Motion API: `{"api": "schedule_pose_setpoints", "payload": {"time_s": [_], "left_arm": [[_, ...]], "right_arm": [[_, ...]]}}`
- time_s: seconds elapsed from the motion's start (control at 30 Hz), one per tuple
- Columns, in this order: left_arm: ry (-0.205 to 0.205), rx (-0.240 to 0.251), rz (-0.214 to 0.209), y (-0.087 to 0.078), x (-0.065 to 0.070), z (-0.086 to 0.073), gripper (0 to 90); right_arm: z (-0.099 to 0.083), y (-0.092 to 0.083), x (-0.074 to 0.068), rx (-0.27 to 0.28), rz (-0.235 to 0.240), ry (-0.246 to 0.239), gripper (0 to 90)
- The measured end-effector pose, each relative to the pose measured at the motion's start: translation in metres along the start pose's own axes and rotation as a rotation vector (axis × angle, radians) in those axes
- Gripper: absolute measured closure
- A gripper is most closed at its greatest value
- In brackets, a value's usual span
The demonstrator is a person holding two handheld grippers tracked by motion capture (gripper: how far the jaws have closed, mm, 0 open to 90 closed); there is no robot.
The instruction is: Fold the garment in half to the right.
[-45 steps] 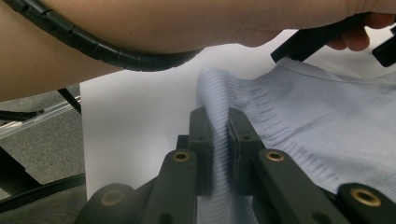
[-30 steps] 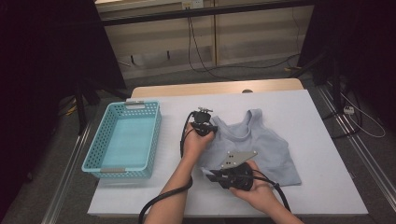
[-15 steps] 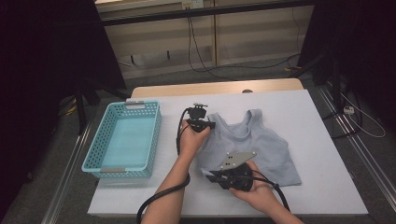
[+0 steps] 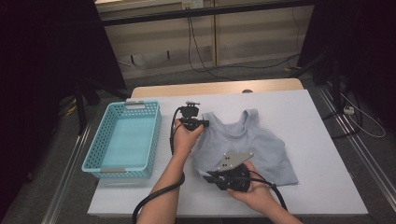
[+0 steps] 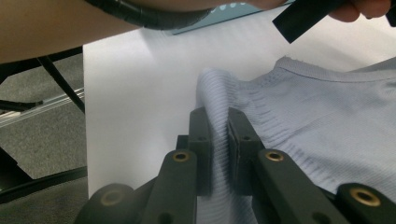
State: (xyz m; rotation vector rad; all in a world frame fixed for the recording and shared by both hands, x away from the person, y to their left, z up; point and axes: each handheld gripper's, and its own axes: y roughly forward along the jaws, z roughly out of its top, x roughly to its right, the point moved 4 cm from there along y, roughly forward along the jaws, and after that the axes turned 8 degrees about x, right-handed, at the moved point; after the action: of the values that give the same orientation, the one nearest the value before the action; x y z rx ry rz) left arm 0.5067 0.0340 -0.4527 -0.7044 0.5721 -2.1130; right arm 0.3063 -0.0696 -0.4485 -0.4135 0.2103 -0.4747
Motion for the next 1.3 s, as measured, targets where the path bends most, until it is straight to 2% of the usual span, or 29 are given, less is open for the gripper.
{"api": "schedule_pose_setpoints", "payload": {"time_s": [0.47, 1.3], "left_arm": [[-0.028, 0.002, 0.027, -0.016, -0.016, 0.000, 83.7], [-0.044, -0.018, 0.072, -0.029, -0.031, -0.001, 83.8]], "right_arm": [[0.002, 0.008, -0.007, -0.001, 0.023, -0.017, 82.9], [0.006, 0.010, -0.011, 0.019, 0.027, -0.027, 82.9]]}}
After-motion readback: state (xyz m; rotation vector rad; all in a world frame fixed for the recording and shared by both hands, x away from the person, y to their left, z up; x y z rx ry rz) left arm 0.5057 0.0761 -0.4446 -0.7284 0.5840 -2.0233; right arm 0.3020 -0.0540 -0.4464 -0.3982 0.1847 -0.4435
